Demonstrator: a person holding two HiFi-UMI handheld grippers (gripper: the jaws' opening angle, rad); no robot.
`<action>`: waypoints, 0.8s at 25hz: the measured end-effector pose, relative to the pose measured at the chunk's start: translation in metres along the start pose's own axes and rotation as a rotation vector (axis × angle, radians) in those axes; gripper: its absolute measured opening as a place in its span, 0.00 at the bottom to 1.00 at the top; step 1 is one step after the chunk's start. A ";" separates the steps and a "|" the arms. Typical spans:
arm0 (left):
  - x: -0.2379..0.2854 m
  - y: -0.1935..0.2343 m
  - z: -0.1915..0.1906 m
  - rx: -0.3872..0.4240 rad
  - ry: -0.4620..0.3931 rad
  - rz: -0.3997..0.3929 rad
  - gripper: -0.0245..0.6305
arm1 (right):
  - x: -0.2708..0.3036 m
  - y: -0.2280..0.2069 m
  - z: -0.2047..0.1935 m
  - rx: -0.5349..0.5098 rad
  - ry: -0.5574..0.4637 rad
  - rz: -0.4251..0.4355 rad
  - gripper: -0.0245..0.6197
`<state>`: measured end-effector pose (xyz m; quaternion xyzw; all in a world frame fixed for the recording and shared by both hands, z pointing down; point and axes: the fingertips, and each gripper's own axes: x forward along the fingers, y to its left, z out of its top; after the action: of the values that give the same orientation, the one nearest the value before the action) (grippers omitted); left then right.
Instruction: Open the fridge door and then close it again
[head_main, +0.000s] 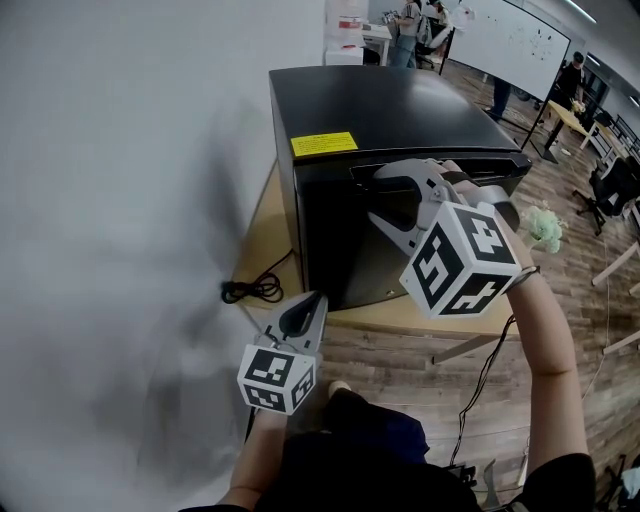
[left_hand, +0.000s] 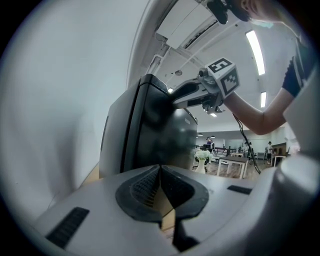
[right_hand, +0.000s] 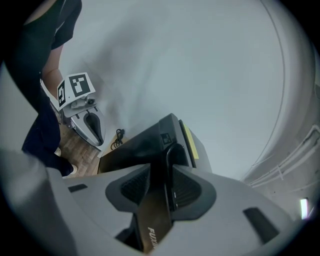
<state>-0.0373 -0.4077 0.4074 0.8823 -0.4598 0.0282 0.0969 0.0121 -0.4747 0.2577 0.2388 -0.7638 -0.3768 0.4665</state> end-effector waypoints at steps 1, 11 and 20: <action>0.000 -0.001 -0.001 -0.001 0.002 -0.001 0.05 | 0.000 0.000 0.000 -0.006 0.003 0.001 0.21; -0.007 -0.007 -0.005 -0.011 0.001 -0.001 0.05 | 0.000 0.001 -0.002 -0.046 0.028 -0.015 0.20; -0.022 -0.010 -0.005 -0.012 -0.001 0.011 0.05 | -0.002 0.002 -0.003 -0.098 0.072 -0.059 0.18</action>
<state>-0.0418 -0.3834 0.4076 0.8791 -0.4649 0.0257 0.1020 0.0155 -0.4737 0.2590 0.2513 -0.7198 -0.4186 0.4935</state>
